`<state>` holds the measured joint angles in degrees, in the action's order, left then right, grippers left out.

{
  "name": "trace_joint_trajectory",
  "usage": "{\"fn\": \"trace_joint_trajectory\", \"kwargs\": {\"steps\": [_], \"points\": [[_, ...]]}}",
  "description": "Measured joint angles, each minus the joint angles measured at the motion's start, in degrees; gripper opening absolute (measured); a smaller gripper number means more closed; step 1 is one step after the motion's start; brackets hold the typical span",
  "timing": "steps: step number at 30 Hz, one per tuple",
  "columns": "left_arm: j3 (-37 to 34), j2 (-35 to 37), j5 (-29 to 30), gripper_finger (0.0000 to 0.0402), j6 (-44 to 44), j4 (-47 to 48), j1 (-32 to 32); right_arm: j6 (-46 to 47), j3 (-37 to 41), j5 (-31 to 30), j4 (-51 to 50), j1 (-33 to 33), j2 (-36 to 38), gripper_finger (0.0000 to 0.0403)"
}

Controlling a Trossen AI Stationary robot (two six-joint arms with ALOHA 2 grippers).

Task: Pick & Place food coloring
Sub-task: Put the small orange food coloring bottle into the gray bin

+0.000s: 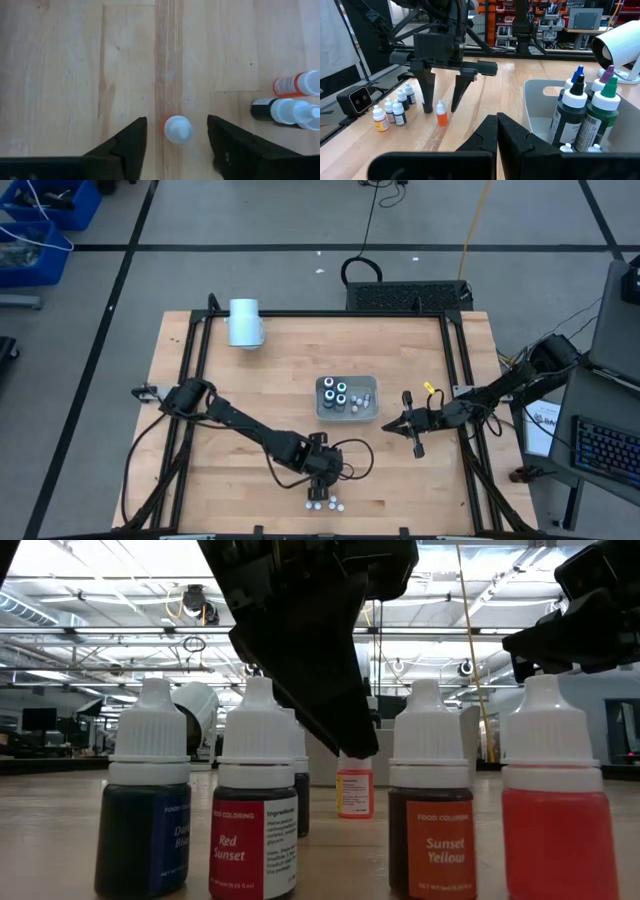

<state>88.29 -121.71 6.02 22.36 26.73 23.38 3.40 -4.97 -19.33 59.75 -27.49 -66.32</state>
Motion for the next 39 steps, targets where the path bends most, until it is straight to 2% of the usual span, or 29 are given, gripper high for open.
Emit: {"fn": "trace_joint_trajectory", "kwargs": {"steps": [13, 18, 21, 23, 27, 29, 35, 39], "points": [[0.0, 0.3, -0.9, 0.0052, -3.8, 0.0, -0.3, 0.0, 0.0, 0.0, 0.0, 0.0, 0.0, 0.0000], [2.2, 2.7, -3.1, 0.0052, -6.0, 1.2, -2.1, 0.0, 0.0, 0.0, 0.0, 0.0, 0.0, 0.0000], [7.8, 3.0, -2.8, 0.0052, -10.2, 5.3, -3.4, -0.3, 0.0, 0.0, 0.0, 0.0, 0.0, 0.0000], [12.3, 3.0, -1.0, 0.0052, -13.6, 8.9, -4.4, -0.9, 0.0, 0.0, 0.1, 0.0, 0.0, 0.0000], [19.4, 3.1, 4.5, 0.0061, -19.4, 9.0, -8.6, -1.1, 0.0, 0.0, 0.1, 0.0, 0.0, 0.0000], [21.4, 3.1, 4.6, 0.0063, -21.9, 8.9, -11.6, -1.1, 0.0, 0.0, 0.1, 0.0, 0.0, 0.0000], [19.3, 2.6, -0.5, 0.0056, -24.4, 6.1, -20.6, -1.4, 0.0, 1.7, 0.4, 0.0, 0.0, 0.0000], [17.9, 0.4, -2.1, 0.0059, -24.7, 3.8, -23.5, -3.1, 0.0, 3.0, 0.6, 0.0, 0.0, 0.0000]]}}
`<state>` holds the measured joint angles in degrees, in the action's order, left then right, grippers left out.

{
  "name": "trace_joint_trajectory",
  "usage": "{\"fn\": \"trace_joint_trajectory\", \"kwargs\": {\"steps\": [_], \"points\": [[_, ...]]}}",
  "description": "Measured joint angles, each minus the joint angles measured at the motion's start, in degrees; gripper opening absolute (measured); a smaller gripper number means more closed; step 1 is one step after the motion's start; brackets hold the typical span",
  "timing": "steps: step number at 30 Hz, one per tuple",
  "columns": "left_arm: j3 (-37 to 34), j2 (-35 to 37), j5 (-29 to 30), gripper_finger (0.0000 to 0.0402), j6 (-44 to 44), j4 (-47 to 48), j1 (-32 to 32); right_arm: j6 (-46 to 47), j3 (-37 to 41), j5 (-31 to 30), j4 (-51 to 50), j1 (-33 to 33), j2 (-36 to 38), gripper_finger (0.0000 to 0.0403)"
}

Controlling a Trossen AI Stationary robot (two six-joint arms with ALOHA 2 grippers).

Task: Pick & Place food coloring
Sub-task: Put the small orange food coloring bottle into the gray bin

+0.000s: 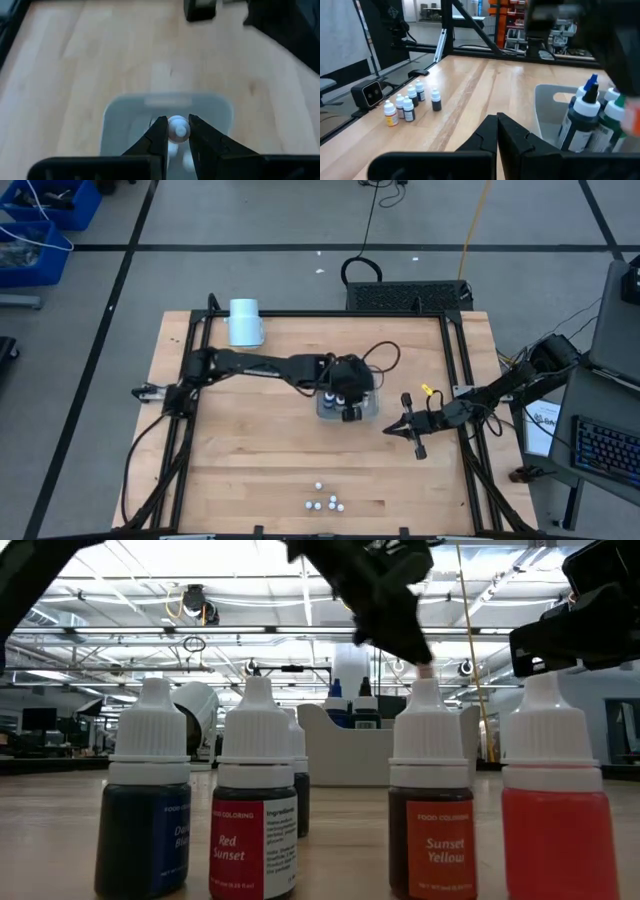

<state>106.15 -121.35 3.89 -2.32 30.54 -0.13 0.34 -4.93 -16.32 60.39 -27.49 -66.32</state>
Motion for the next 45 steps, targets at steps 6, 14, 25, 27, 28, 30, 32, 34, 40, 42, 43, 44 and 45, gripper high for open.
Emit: {"fn": "trace_joint_trajectory", "kwargs": {"steps": [6, 14, 25, 27, 28, 30, 32, 34, 40, 42, 43, 44, 45], "points": [[0.2, -5.3, -6.9, 0.0058, 0.6, -5.9, -2.4, -4.0, 0.0, 0.0, 4.1, 0.0, 0.0, 0.0000], [0.2, -8.0, -6.5, 0.0058, 1.0, -5.9, -3.1, -4.3, 0.0, 0.1, 4.4, 0.0, 0.2, 0.0000], [0.2, -10.3, -6.4, 0.0060, 1.1, -5.7, -3.1, -4.3, 0.0, 0.1, 4.6, 0.0, 0.2, 0.0000], [0.2, -10.2, -6.4, 0.0061, 1.1, -6.1, -3.1, -4.1, 0.0, 0.1, 4.5, 0.0, 0.2, 0.0000], [0.2, -10.2, -6.4, 0.0061, 1.1, -5.9, -3.1, -4.1, 0.0, 0.1, 4.6, 0.0, 0.2, 0.0000], [0.2, -10.2, -6.4, 0.0061, 1.1, -5.7, -3.1, -4.1, 0.0, 0.1, 4.5, 0.0, 0.2, 0.0000], [0.2, -10.2, -6.4, 0.0062, 1.1, -5.8, -3.1, -4.2, 0.0, 0.1, 4.6, 0.0, 0.2, 0.0000], [0.2, -10.2, -6.1, 0.0062, 0.3, -5.8, -3.1, -4.1, 0.0, 0.1, 4.5, 0.0, 0.2, 0.0000], [0.2, -10.2, -2.8, 0.0089, -1.6, -5.8, -2.5, -4.1, 0.0, 0.1, 4.5, 0.0, 0.2, 0.0000], [0.2, -10.2, -2.8, 0.0112, -0.8, -5.8, -2.5, -4.1, 0.0, 0.1, 4.5, 0.0, 0.2, 0.0000], [0.2, -10.2, -2.7, 0.0123, -0.4, -5.8, -2.5, -4.1, 0.0, 0.1, 4.5, 0.0, 0.2, 0.0000], [0.2, -10.2, -2.7, 0.0133, -0.3, -5.9, -2.5, -4.1, 0.0, 0.1, 4.5, 0.0, 0.2, 0.0000], [0.2, -10.2, -2.5, 0.0142, -0.3, -6.0, -2.5, -3.8, 0.0, 0.1, 4.5, 0.0, 0.2, 0.0000]]}}
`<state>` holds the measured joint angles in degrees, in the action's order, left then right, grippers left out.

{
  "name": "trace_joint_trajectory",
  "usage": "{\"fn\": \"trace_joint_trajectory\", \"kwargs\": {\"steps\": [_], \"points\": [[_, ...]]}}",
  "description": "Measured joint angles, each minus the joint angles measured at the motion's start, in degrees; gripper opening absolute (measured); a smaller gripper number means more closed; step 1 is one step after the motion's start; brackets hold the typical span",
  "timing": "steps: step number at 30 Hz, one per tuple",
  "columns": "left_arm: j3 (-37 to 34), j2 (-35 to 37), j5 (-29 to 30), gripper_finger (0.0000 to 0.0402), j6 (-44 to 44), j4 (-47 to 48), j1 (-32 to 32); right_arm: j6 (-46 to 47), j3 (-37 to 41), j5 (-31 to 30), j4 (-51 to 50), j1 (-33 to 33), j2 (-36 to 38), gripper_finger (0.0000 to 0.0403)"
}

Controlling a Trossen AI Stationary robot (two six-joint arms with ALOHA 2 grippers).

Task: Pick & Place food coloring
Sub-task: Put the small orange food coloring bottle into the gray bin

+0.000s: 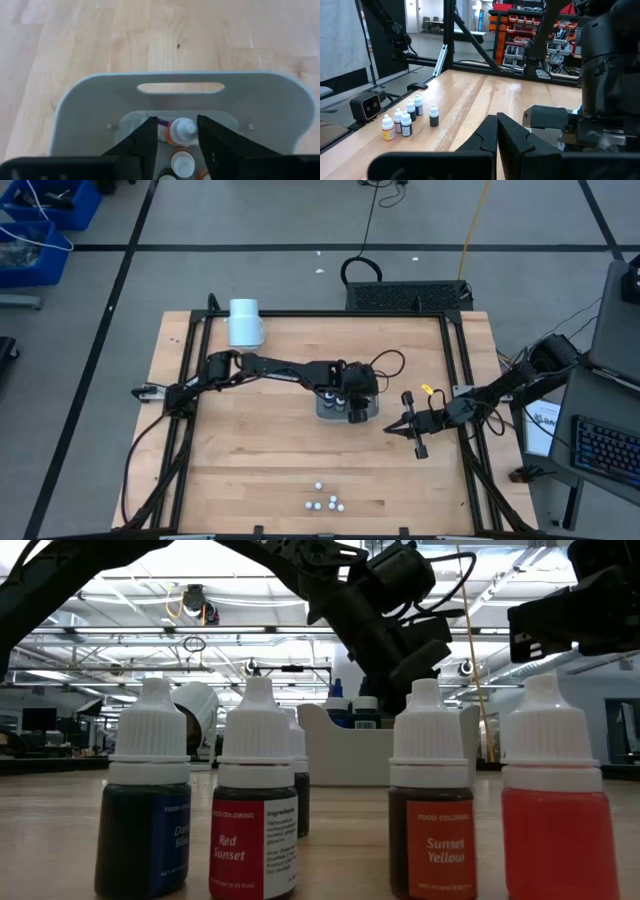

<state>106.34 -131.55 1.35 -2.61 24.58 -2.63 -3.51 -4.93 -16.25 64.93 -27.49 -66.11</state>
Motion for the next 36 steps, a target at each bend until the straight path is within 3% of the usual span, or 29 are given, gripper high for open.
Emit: {"fn": "trace_joint_trajectory", "kwargs": {"steps": [6, 15, 18, 22, 26, 30, 34, 36], "points": [[-0.1, 3.3, -0.2, 0.0175, 1.3, 1.1, 0.7, 1.3, 0.0, 0.0, 0.0, 0.0, 0.0, 0.0000], [0.0, 25.6, 3.2, 0.0183, 1.6, 15.6, 8.5, 1.2, 0.0, 0.0, -1.6, 0.0, 0.0, 0.0000], [0.0, 34.5, 9.3, 0.0183, 2.6, 22.2, 14.2, 1.3, 0.0, 0.0, -1.8, 0.0, 0.0, 0.0000], [-3.5, 44.9, 24.9, 0.0184, 5.8, 26.8, 24.6, 1.3, 0.0, 0.0, -1.8, 0.0, 0.0, 0.0000], [-16.2, 55.9, 38.8, 0.0163, 16.3, 25.2, 34.6, 1.3, 0.0, 0.0, -1.8, 0.0, 0.0, 0.0000], [-36.1, 64.2, 45.5, 0.0101, 32.4, 19.8, 41.5, 1.3, 0.0, 0.0, -1.8, 0.0, 0.0, 0.0000], [-56.0, 66.8, 48.2, 0.0019, 33.9, -4.3, 43.9, 1.3, 0.0, 0.0, -1.8, 0.0, 0.0, 0.0000], [-64.8, 65.9, 47.0, 0.0010, 29.3, -20.2, 43.6, 1.3, 0.0, 0.0, -1.8, 0.0, 0.0, 0.0000]]}}
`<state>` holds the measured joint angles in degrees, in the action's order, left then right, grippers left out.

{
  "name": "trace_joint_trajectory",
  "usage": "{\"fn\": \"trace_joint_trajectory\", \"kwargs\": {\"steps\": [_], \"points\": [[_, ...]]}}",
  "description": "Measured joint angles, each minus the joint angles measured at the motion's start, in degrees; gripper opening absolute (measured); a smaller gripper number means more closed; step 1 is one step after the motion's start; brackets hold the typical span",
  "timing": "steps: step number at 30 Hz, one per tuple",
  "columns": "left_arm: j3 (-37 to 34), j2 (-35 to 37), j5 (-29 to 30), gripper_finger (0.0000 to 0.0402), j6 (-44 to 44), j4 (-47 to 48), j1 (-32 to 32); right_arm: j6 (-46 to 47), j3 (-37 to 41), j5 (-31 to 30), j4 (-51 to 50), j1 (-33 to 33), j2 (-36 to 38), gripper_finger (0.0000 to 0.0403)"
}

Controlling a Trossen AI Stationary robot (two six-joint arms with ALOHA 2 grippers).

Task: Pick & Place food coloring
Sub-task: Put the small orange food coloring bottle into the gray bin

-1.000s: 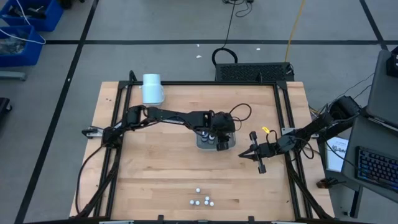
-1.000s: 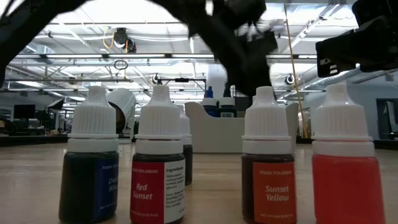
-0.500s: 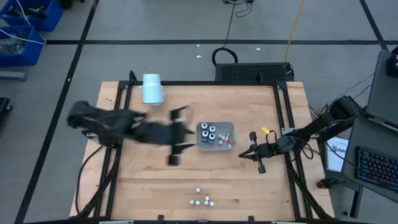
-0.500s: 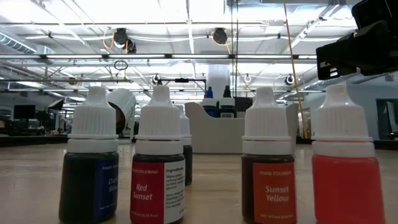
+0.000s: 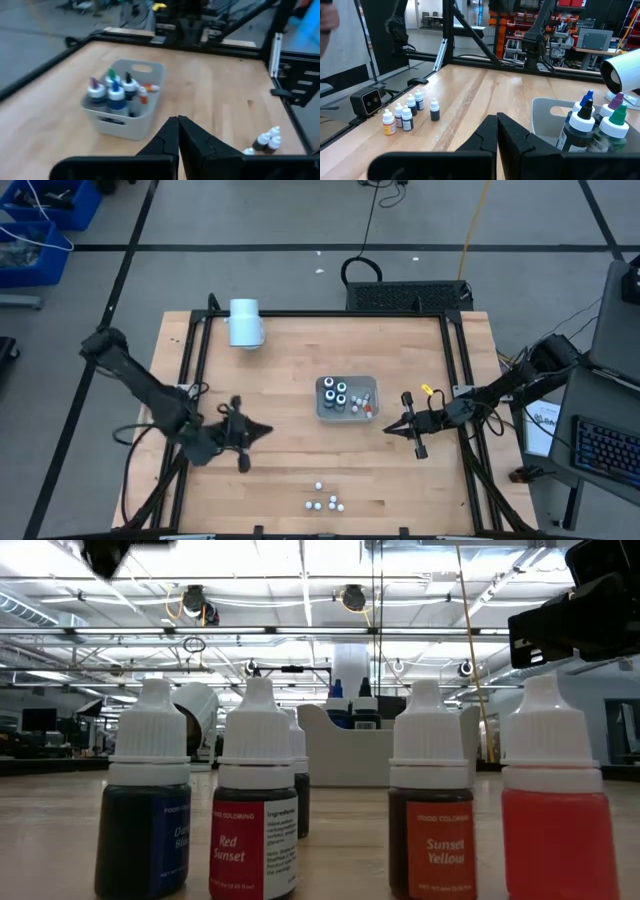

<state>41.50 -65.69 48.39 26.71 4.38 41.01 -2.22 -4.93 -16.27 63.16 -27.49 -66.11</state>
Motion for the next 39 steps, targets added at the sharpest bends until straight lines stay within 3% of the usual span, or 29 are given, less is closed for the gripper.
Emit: {"fn": "trace_joint_trajectory", "kwargs": {"steps": [5, 10, 14, 18, 22, 25, 31, 35, 39], "points": [[-15.7, -5.9, -6.1, 0.0006, -11.3, -36.3, -2.7, 0.0, 0.0, 0.0, 0.0, 0.0, 0.0, 0.0000], [-22.3, -10.2, -7.3, 0.0009, -16.7, -52.3, -5.7, 1.9, -1.0, 2.0, -1.9, 0.0, 0.0, 0.0000], [-22.9, -10.1, -9.7, 0.0004, -16.5, -52.5, -8.1, 3.1, -6.3, 6.1, -12.0, -0.2, -0.7, 0.0000], [-22.9, -9.9, -10.9, 0.0017, -16.2, -52.4, -8.9, 7.7, -18.2, 5.8, -30.7, -2.7, -3.8, 0.0000], [-22.9, -9.9, -10.9, 0.0024, -16.2, -52.3, -8.9, 9.3, -32.2, -0.1, -46.1, -8.6, -10.2, 0.0000], [-22.9, -9.9, -11.0, 0.0017, -16.1, -52.3, -8.9, 12.1, -40.1, -4.5, -49.0, -12.0, -16.8, 0.0000], [-22.9, -9.9, -11.0, 0.0007, -14.9, -52.3, -8.9, 15.9, -52.4, -4.7, -51.4, -15.5, -29.2, 0.0011], [-22.9, -9.9, -11.0, 0.0028, -14.3, -52.3, -8.9, 15.7, -57.9, -4.7, -55.7, -16.6, -36.2, 0.0048], [-22.9, -9.9, -11.0, 0.0036, -14.6, -52.3, -8.9, 14.6, -59.0, -6.5, -53.5, -16.4, -40.5, 0.0100]]}}
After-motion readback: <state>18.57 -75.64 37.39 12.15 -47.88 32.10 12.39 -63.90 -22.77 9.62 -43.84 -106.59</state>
